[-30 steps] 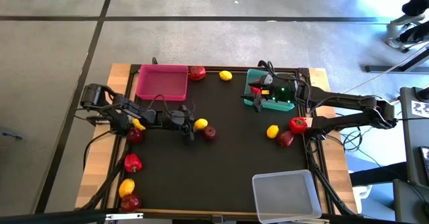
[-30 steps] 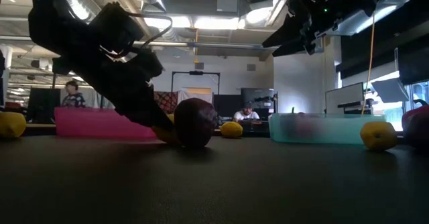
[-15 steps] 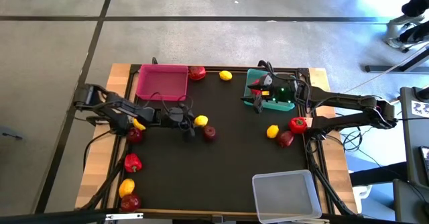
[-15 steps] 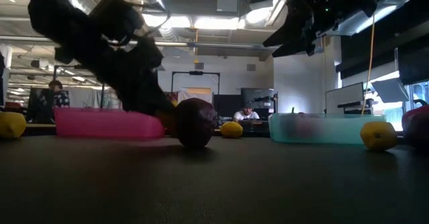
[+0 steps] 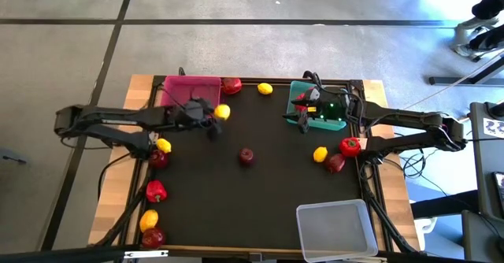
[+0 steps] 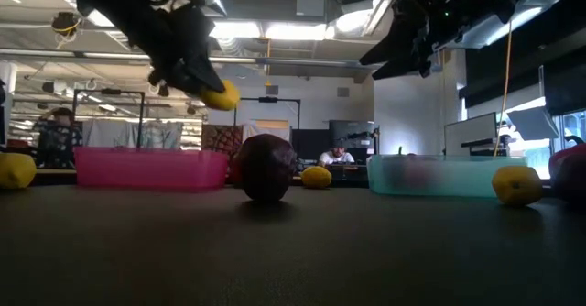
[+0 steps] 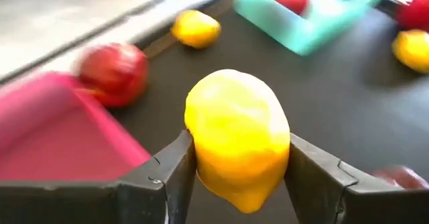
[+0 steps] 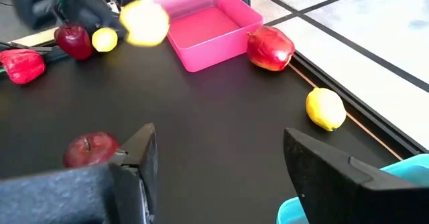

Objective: Sort produce into baskets
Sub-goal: Put the lemon into the pink bin

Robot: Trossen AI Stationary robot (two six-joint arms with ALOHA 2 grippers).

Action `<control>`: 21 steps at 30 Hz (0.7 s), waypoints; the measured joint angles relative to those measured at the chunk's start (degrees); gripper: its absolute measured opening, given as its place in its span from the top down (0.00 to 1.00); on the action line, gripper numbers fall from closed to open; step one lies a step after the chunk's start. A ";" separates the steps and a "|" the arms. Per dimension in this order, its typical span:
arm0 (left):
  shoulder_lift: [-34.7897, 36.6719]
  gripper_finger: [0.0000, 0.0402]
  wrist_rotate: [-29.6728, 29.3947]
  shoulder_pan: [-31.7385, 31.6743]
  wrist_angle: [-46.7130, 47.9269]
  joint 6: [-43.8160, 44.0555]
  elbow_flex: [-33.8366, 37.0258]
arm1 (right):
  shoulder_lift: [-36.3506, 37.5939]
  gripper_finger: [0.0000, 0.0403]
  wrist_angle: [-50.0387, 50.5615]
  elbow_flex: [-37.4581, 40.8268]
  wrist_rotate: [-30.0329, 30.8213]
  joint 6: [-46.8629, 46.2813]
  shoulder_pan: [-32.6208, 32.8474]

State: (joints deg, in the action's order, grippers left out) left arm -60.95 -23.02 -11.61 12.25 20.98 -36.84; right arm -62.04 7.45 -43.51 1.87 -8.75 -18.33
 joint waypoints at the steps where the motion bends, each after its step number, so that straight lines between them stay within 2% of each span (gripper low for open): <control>1: 1.26 0.52 -0.93 -1.13 1.04 -0.35 0.00 | -0.10 0.41 -0.11 0.00 0.00 0.00 0.00; 5: 4.77 0.52 -2.08 -6.40 3.50 -1.43 0.00 | -1.35 0.41 0.20 0.00 0.00 0.02 0.00; 10: 5.27 0.52 -4.45 -14.88 6.57 -1.84 0.00 | -4.63 0.41 0.11 0.00 0.02 0.00 0.00; 16: 1.25 0.52 -4.49 -23.44 10.09 -2.10 0.00 | -8.44 0.41 -0.46 0.00 0.02 0.02 0.00; 21: -3.76 0.52 -4.49 -28.21 11.38 -2.94 0.02 | -10.10 0.41 -0.56 0.00 0.02 0.02 0.00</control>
State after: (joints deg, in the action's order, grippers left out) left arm -64.70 -27.51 -39.82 23.63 18.04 -36.82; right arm -72.14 6.89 -43.51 1.89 -8.73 -18.33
